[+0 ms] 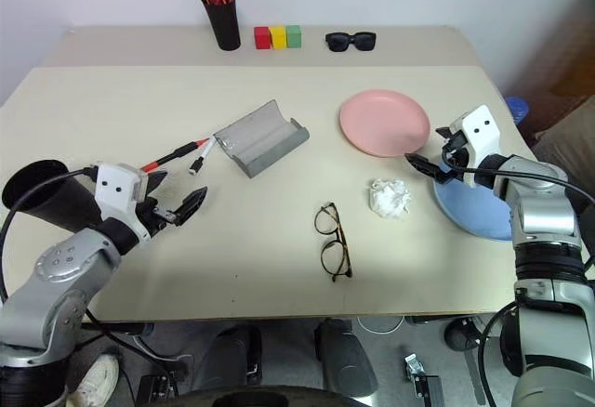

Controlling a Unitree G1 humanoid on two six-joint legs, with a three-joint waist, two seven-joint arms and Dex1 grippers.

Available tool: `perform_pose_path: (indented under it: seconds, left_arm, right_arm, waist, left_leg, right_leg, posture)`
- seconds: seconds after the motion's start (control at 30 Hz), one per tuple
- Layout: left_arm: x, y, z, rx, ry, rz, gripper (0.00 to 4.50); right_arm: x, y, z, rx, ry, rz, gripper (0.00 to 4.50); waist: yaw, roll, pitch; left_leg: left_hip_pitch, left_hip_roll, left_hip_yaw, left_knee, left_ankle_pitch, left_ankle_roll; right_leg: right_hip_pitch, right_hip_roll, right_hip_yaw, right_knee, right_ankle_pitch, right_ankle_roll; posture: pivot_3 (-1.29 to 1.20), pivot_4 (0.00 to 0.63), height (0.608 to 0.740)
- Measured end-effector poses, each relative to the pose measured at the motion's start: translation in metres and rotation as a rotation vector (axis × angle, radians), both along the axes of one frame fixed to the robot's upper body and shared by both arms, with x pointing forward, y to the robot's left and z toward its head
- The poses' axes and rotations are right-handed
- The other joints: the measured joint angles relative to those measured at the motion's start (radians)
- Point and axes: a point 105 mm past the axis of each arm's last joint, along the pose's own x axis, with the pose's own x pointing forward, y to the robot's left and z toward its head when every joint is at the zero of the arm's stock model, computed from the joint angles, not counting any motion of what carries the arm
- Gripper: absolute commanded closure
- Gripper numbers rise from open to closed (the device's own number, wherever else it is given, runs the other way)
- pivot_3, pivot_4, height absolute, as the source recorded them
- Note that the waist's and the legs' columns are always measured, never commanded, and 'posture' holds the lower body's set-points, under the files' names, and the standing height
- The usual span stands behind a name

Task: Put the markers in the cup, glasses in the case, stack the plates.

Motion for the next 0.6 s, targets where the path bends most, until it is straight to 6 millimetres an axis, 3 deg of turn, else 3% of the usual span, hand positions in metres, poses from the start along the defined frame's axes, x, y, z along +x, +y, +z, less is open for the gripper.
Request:
perform_pose_path:
  seconds: [0.37,0.6]
  left_arm:
    - [0.002,-0.006,0.001,-0.002,-0.011,-0.015,0.05]
    - [0.008,-0.012,0.005,-0.009,-0.033,-0.017,0.05]
  right_arm:
    - [0.004,0.004,0.002,0.004,-0.018,0.012,0.0]
    - [0.008,0.023,-0.006,0.031,-0.011,0.048,0.0]
  waist:
    - [0.001,0.0,0.0]
    - [0.001,0.0,0.0]
  left_leg:
    - [0.0,0.0,0.0,0.0,0.0,0.0]
    - [0.0,0.0,0.0,0.0,0.0,0.0]
  right_leg:
    - [0.0,0.0,0.0,0.0,0.0,0.0]
    - [0.0,0.0,0.0,0.001,0.0,0.0]
  posture:
    - [0.0,0.15,0.74]
    - [0.0,0.15,0.74]
